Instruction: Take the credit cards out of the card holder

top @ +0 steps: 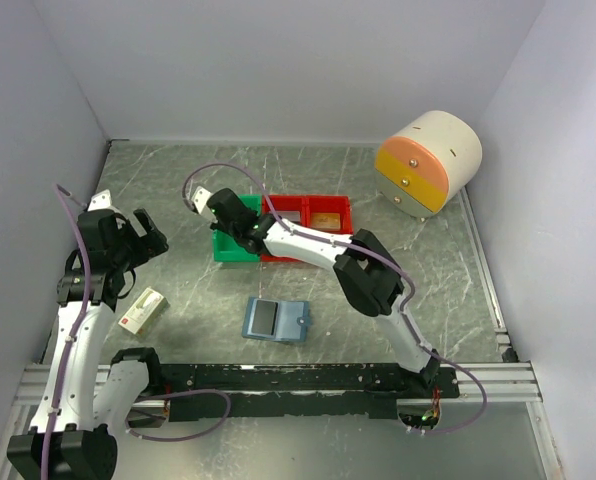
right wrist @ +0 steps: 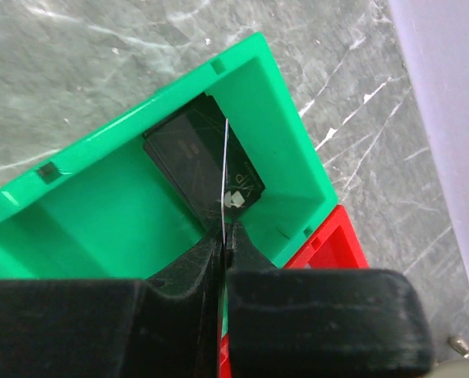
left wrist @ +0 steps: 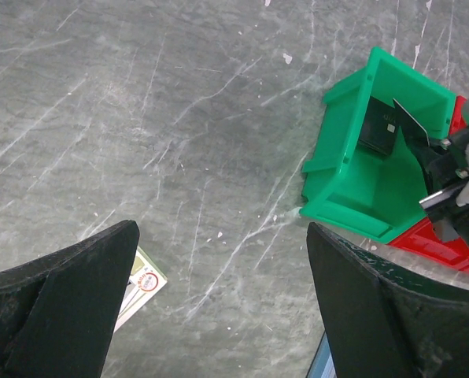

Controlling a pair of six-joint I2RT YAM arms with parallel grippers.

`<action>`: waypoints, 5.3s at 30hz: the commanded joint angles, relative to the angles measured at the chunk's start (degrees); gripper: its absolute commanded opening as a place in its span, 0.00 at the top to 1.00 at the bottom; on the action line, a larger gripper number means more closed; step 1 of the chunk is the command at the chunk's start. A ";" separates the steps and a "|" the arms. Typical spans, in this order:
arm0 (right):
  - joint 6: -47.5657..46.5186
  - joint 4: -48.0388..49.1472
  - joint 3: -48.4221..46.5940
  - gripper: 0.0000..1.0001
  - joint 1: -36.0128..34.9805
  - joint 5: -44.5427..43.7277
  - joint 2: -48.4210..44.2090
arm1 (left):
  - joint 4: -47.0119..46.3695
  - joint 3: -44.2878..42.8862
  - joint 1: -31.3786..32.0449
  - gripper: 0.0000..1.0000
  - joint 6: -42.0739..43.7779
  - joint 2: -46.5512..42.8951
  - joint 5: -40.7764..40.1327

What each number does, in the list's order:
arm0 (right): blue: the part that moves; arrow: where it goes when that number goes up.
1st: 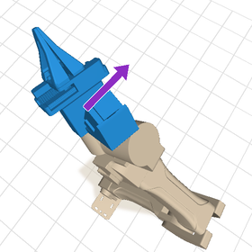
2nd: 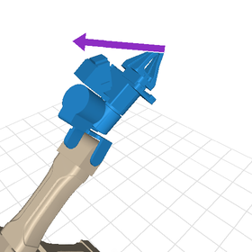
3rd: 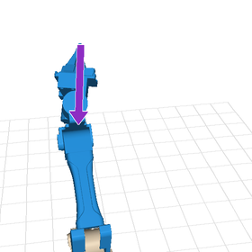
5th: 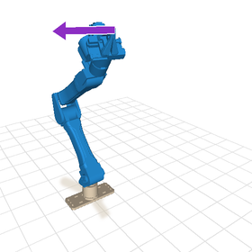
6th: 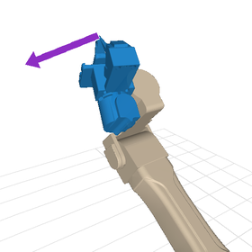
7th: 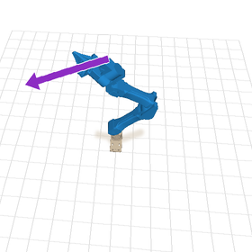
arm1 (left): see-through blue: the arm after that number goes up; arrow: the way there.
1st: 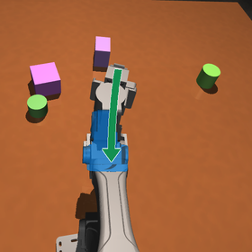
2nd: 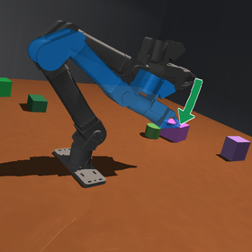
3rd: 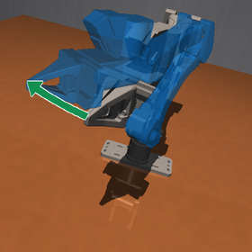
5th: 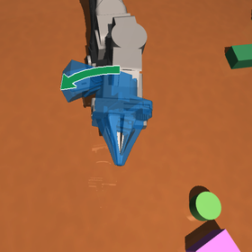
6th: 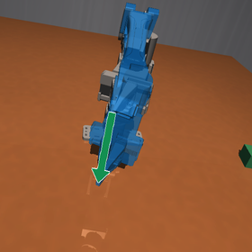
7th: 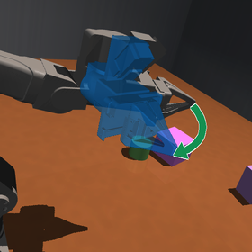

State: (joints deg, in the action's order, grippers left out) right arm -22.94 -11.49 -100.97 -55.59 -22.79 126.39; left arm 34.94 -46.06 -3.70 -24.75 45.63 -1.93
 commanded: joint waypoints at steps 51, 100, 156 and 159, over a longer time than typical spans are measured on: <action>-26.28 9.08 -1.07 0.90 2.86 -4.11 11.12 | -2.16 0.18 -0.43 0.00 1.64 -0.85 2.86; 4.20 -2.81 -1.43 0.73 7.25 19.33 -1.93 | -2.51 0.27 -0.43 0.02 1.99 0.22 4.18; 36.99 -4.23 -4.25 0.66 3.23 13.57 -3.38 | -2.51 0.26 -0.44 0.00 2.08 0.19 4.37; 39.15 -2.55 1.56 0.61 3.19 13.10 -8.87 | -2.51 0.27 -0.43 0.00 2.08 0.35 4.50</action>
State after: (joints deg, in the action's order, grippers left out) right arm 13.93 -19.14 -104.27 -52.14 -11.75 124.99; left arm 34.11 -46.02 -3.70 -23.51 46.19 0.80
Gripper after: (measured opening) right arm 0.373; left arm 0.999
